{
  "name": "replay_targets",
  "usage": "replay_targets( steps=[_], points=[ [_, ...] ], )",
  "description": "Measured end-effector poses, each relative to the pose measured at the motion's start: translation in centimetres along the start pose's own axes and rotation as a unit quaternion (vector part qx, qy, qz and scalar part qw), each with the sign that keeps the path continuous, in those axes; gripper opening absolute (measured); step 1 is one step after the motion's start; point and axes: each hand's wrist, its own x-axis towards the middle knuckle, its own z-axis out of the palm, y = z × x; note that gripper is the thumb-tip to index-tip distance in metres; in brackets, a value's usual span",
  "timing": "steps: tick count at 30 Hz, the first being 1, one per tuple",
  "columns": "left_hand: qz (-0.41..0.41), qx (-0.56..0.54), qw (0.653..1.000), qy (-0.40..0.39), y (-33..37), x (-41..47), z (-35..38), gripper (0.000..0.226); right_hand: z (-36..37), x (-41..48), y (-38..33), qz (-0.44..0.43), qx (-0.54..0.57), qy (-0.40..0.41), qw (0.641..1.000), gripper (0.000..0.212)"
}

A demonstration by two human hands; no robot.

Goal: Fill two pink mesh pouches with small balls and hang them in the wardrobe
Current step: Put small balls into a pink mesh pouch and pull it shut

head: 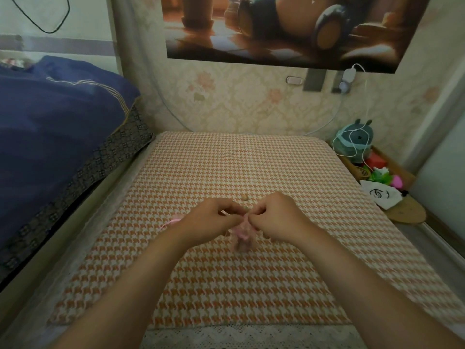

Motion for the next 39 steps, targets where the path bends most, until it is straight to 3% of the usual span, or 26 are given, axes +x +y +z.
replay_targets(
  steps=[3, 6, 11, 15, 23, 28, 32, 39],
  points=[
    [-0.008, -0.032, 0.998, 0.054, -0.4, 1.2, 0.7, 0.015, -0.9, -0.1, 1.0, 0.024, 0.013, 0.009, 1.000, 0.029],
    [-0.012, 0.063, 0.991, 0.114, -1.9, 2.8, 1.7, 0.018, -1.3, -0.1, 1.7, 0.044, 0.026, 0.015, 0.999, 0.029],
    [-0.039, 0.180, 0.977, 0.107, -3.7, 5.1, 4.1, 0.035, -1.2, 0.5, 2.8, 0.037, 0.036, 0.009, 0.999, 0.029],
    [-0.021, 0.212, 0.973, 0.088, -4.1, 6.7, 4.7, 0.030, -0.8, 1.1, 3.4, 0.027, 0.039, 0.003, 0.999, 0.028],
    [-0.014, 0.207, 0.975, 0.079, -4.6, 7.3, 5.0, 0.010, -0.3, 1.7, 3.7, 0.026, 0.074, -0.007, 0.997, 0.028],
    [0.008, 0.101, 0.982, 0.161, -2.2, 6.4, 3.9, 0.008, -0.3, 1.4, 3.7, 0.040, 0.088, -0.009, 0.995, 0.026],
    [0.072, 0.043, 0.986, 0.143, 0.5, 4.1, 3.4, 0.008, -0.6, 1.3, 3.5, 0.053, 0.080, -0.009, 0.995, 0.027],
    [0.064, 0.139, 0.983, 0.106, 1.0, 2.7, 4.3, 0.006, -1.4, 0.8, 3.8, 0.023, 0.028, 0.006, 0.999, 0.029]
  ],
)
